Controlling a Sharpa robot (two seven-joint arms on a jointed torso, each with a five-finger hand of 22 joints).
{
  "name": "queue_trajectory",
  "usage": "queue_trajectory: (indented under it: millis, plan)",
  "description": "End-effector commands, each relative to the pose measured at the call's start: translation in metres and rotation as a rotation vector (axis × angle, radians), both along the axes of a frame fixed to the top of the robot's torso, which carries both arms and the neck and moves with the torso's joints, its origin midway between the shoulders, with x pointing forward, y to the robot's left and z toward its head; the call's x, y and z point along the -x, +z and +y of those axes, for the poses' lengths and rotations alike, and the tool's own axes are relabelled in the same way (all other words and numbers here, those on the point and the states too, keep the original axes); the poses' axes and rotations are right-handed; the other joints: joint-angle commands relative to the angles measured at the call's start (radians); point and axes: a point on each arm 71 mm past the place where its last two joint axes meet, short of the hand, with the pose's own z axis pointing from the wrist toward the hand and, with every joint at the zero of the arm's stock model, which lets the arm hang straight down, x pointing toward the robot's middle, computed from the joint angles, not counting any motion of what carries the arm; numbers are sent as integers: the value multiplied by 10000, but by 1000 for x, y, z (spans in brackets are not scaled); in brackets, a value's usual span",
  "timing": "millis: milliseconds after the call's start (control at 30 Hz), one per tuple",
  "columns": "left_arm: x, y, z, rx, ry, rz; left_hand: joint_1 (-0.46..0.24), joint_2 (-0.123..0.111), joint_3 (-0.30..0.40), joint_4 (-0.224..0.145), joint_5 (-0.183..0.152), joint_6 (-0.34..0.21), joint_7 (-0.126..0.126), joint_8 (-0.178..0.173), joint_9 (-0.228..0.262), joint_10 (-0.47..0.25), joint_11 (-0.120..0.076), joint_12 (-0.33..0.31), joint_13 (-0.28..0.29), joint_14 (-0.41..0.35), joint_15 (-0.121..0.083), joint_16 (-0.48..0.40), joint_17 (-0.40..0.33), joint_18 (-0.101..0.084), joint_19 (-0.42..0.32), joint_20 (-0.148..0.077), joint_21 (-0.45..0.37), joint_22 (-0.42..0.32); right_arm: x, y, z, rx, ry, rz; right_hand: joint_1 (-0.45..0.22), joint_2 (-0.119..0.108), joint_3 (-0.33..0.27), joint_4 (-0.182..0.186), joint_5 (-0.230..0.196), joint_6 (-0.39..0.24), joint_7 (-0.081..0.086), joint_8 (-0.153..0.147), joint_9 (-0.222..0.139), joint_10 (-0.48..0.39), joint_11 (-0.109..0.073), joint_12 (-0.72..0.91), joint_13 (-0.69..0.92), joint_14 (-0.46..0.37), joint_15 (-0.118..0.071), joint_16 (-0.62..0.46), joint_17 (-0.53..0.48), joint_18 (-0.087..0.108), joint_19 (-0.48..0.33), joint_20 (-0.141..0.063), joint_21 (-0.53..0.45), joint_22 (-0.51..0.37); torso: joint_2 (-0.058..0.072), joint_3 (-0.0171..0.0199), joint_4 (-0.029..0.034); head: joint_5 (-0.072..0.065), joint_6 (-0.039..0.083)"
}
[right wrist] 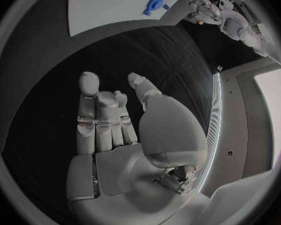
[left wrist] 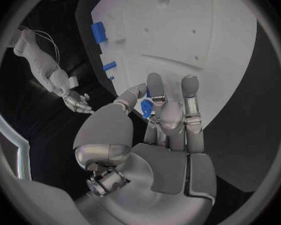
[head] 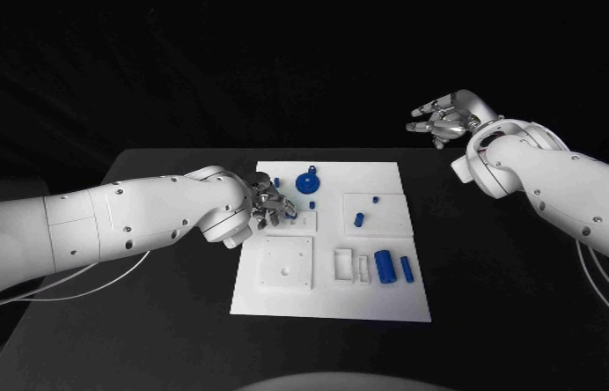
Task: Assemble the parts on the task board
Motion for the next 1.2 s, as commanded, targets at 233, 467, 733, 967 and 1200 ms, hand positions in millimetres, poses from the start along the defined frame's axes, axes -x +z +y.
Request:
queue_trajectory:
  millis: [233, 467, 733, 967, 1200]
  plan:
    - [1, -7, 1, -336, -149, -88, 72, 30, 623, -563, -9, 1633, -986, 23, 1242, 465, -87, 79, 3, 58, -1, 75, 2, -62, -63, -4, 57, 182, -1, -1, 3, 81, 168, 139, -153, -4, 88, -4, 67, 64, 3, -12, -13, -12, -13, -35, 10, -68, -18, -34, -6, 65, 396, -6, -33, 166, 4, -11, -3, -74, -19]
    - [3, -14, 0, -326, -127, 22, 73, 40, 618, -543, -46, 1616, -983, 21, 1271, 465, -86, 75, -6, 54, -5, 54, -36, -59, -63, -6, 61, 176, -1, -2, 5, 78, 221, 168, -176, -4, 96, -5, 111, 55, 3, -12, -13, -38, -12, -66, -16, -75, -19, -54, -23, 73, 392, -4, -57, 160, 3, -14, -5, -97, -20]
    - [3, -16, 1, -326, -112, 103, 78, 39, 610, -534, -72, 1607, -985, 23, 1294, 466, -88, 77, -12, 58, -10, 45, -50, -61, -58, -12, 61, 172, -1, -2, 5, 81, 236, 197, -176, -4, 96, -5, 111, 55, 3, -12, -13, -38, -12, -66, -16, -75, -19, -54, -23, 73, 392, -4, -57, 160, -4, -6, 4, -102, -49]
    - [3, -17, 1, -377, -107, 226, 88, 40, 600, -515, -104, 1595, -983, 17, 1310, 464, -85, 72, -21, 56, -13, 30, -79, -67, -54, -17, 57, 169, -2, -4, 8, 78, 270, 274, -189, 26, 115, -4, 111, 78, 0, -12, -12, -29, -17, -59, -12, -61, -24, -28, -11, 81, 399, -9, -40, 164, -4, 8, -2, -93, -26]
    - [3, -18, 2, -491, -182, 416, 124, 24, 599, -525, -111, 1589, -974, 3, 1271, 466, -75, 33, -42, 31, -5, -9, -145, -73, -78, -12, 43, 171, -2, -6, 8, 93, 269, 375, -219, 47, 136, 14, 112, 86, -2, -11, -12, -49, -17, -73, -20, -71, -22, -45, -23, 98, 395, -3, -54, 161, -2, 3, -8, -70, -42]
